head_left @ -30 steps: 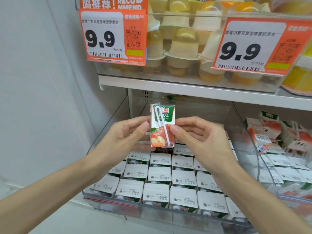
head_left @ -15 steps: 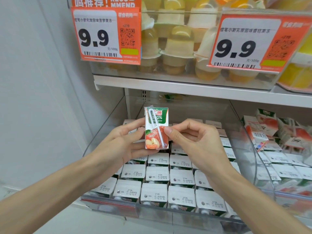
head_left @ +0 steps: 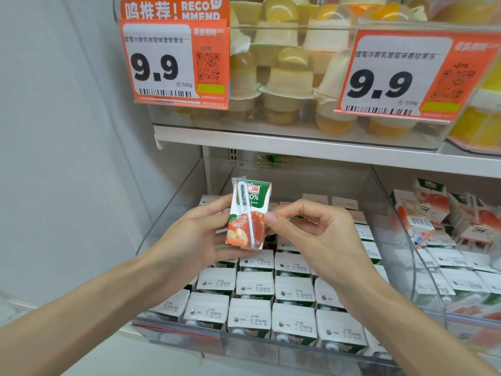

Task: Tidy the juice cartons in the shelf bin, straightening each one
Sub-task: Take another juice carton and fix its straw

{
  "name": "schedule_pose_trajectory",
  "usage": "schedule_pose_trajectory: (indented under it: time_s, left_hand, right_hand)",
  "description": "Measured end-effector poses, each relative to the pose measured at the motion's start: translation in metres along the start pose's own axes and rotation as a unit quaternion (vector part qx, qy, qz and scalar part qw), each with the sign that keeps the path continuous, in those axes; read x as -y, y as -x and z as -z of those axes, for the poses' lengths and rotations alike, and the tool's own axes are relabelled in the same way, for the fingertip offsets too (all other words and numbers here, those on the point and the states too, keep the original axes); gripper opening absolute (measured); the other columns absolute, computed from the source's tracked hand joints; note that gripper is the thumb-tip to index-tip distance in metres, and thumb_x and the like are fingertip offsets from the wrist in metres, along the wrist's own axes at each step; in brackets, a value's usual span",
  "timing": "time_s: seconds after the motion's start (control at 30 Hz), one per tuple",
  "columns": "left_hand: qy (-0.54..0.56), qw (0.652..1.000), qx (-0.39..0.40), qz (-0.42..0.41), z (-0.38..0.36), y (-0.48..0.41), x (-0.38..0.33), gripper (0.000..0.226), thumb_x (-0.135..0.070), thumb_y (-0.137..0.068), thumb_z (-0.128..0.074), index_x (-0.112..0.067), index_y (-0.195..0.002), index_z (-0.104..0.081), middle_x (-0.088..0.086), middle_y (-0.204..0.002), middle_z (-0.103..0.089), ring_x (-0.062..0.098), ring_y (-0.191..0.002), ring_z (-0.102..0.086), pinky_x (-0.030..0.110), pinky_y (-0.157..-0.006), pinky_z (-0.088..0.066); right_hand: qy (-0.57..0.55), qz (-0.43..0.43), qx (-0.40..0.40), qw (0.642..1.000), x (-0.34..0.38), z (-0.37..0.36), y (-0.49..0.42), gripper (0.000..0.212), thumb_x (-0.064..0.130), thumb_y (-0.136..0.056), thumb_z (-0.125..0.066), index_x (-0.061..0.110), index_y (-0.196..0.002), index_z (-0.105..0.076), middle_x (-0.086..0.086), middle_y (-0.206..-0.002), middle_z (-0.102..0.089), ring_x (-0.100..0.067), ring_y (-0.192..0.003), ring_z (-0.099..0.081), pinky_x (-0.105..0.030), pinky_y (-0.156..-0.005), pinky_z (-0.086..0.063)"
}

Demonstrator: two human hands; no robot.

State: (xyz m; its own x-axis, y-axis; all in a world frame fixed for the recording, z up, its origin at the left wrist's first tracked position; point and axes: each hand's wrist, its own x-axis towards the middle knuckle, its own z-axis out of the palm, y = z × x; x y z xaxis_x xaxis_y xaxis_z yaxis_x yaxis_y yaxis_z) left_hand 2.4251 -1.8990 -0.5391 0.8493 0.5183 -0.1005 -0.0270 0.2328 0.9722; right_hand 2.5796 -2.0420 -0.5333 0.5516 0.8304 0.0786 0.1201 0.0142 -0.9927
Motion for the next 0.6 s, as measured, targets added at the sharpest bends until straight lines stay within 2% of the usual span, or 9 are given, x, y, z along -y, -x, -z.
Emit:
schedule_pose_trajectory:
  time_s: [0.2, 0.33, 0.43, 0.5, 0.6]
  left_hand:
    - [-0.033, 0.998, 0.040, -0.031, 0.0023, 0.0044, -0.0020, 0.050, -0.019, -0.107, -0.053, -0.034, -0.154, -0.049, 0.011, -0.138, -0.071, 0.033, -0.126, -0.069, 0.043, -0.108, -0.055]
    - [-0.062, 0.997, 0.044, -0.030, 0.0008, 0.0044, -0.0005, 0.040, -0.025, -0.103, -0.058, -0.018, -0.142, -0.065, 0.012, -0.133, -0.073, 0.029, -0.128, -0.068, 0.035, -0.111, -0.052]
    - [-0.050, 0.998, 0.037, -0.024, -0.0005, 0.0033, 0.0004, 0.040, -0.024, -0.102, -0.059, -0.012, -0.139, -0.065, 0.013, -0.130, -0.074, 0.027, -0.126, -0.069, 0.031, -0.111, -0.051]
    - [-0.041, 0.998, 0.034, -0.023, -0.0002, 0.0029, 0.0006, 0.041, -0.024, -0.102, -0.059, -0.011, -0.141, -0.063, 0.011, -0.132, -0.074, 0.027, -0.127, -0.069, 0.031, -0.112, -0.050]
    - [-0.049, 0.998, 0.039, -0.024, 0.0010, 0.0033, 0.0008, 0.041, -0.025, -0.104, -0.056, -0.012, -0.142, -0.062, 0.007, -0.135, -0.073, 0.025, -0.129, -0.068, 0.030, -0.113, -0.049]
  right_hand:
    - [0.006, -0.015, -0.022, 1.000, -0.0006, -0.0005, -0.0020, 0.007, 0.023, -0.095, -0.076, 0.023, -0.098, -0.082, 0.012, -0.097, -0.082, -0.003, -0.093, -0.077, -0.027, -0.090, -0.059]
    - [0.027, -0.029, 0.008, 0.999, -0.0019, -0.0036, -0.0025, 0.019, 0.028, -0.104, -0.065, 0.034, -0.110, -0.082, 0.019, -0.109, -0.079, 0.001, -0.105, -0.073, -0.030, -0.098, -0.056]
    - [0.033, -0.033, 0.040, 0.998, -0.0012, -0.0059, -0.0024, 0.024, 0.045, -0.099, -0.067, 0.038, -0.119, -0.079, 0.021, -0.113, -0.078, 0.002, -0.110, -0.071, -0.032, -0.102, -0.054]
    - [0.034, -0.025, 0.052, 0.998, -0.0001, -0.0064, -0.0010, 0.029, 0.049, -0.093, -0.072, 0.040, -0.119, -0.077, 0.020, -0.111, -0.079, 0.002, -0.108, -0.071, -0.028, -0.098, -0.055]
    - [0.040, -0.020, 0.054, 0.998, -0.0005, -0.0056, 0.0001, 0.036, 0.051, -0.085, -0.078, 0.041, -0.120, -0.077, 0.019, -0.113, -0.078, 0.000, -0.110, -0.071, -0.030, -0.101, -0.055]
